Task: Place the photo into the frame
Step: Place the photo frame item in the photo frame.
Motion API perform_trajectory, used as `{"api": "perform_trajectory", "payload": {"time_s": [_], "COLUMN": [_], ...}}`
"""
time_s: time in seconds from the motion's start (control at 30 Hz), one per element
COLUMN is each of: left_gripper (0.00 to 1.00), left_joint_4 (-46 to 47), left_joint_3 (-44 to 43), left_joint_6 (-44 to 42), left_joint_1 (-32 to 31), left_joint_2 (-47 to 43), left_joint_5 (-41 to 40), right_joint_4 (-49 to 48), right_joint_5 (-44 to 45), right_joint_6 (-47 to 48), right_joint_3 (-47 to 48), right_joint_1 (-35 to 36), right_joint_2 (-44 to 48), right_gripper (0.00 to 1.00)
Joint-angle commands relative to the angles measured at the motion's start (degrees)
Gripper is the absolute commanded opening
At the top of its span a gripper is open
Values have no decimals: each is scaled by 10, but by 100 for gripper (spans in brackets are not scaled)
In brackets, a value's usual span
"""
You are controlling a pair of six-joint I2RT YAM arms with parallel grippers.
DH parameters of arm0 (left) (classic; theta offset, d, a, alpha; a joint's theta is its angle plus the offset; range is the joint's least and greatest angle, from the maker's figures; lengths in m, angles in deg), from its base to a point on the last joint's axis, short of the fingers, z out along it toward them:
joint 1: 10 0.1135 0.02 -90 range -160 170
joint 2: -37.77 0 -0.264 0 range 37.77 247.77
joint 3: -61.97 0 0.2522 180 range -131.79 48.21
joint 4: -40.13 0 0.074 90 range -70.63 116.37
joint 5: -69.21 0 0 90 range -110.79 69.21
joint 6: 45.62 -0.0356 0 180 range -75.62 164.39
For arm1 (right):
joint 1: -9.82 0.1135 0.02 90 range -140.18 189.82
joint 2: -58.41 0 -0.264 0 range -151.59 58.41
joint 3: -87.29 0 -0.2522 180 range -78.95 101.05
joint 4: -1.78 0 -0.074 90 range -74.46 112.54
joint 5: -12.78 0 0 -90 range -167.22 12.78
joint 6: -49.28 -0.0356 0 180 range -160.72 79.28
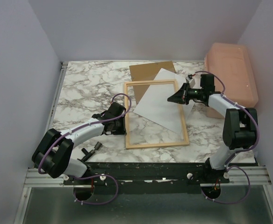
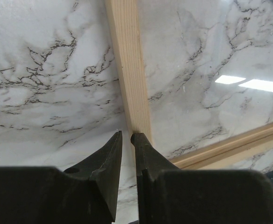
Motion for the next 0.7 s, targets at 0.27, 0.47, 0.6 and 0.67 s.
{"api": "perform_trajectory", "payload": {"time_s": [0.27, 0.47, 0.6, 0.67], "left_gripper": [18, 18, 18, 18], "left_joint_4": [-13, -13, -13, -13], "left_joint_3": [20, 19, 19, 19], "left_joint_6": [-10, -11, -10, -10], "left_joint_1": [-8, -8, -9, -9], "left_joint_2": [36, 37, 37, 38], "left_joint_5": [-35, -35, -35, -35], "right_joint_4": [25, 24, 31, 33], "right_joint_5": [-19, -33, -38, -39], "right_joint_6": [46, 59, 74, 81], "right_joint_3": [7, 11, 19, 24], "right_joint_1": [4, 4, 4, 4], "right_joint_2": [-38, -37, -43, -44], "right_gripper": [1, 1, 1, 1]}}
